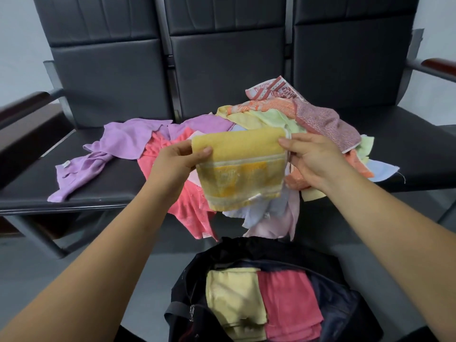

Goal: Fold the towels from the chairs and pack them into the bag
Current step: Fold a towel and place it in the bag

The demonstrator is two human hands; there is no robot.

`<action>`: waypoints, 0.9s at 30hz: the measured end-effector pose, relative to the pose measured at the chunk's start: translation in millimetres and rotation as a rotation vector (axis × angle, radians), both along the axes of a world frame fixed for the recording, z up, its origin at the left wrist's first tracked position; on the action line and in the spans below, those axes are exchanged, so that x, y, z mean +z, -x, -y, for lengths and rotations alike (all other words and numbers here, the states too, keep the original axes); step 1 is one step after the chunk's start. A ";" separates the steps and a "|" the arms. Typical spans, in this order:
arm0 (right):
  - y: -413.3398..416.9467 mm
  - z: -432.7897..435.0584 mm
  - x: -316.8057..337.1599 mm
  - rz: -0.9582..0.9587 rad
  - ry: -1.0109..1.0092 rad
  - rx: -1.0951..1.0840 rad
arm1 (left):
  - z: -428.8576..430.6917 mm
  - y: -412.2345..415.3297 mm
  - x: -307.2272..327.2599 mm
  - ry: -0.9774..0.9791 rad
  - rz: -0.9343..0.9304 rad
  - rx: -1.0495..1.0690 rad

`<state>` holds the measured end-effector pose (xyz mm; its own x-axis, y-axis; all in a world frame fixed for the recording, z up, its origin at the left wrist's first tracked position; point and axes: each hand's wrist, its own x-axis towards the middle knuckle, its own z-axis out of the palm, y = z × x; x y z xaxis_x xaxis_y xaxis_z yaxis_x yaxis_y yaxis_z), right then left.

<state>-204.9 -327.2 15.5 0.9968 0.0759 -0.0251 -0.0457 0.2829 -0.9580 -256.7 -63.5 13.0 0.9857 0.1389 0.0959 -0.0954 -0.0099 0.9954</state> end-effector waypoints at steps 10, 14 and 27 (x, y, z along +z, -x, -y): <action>6.4 2.8 6.3 0.281 0.050 -0.080 | 13.8 6.6 10.1 -0.021 0.231 0.005; 10.7 8.7 -3.2 0.309 0.085 -0.109 | 23.4 6.3 2.6 -0.082 0.174 -0.022; 50.1 67.1 -172.7 -0.375 0.346 0.008 | 75.4 23.5 -155.3 -0.137 -0.513 -0.228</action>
<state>-255.0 -394.3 -157.1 0.9138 0.0070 -0.4062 -0.4054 -0.0497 -0.9128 -280.2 -138.9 -142.3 0.9145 -0.0627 -0.3998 0.3839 -0.1777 0.9061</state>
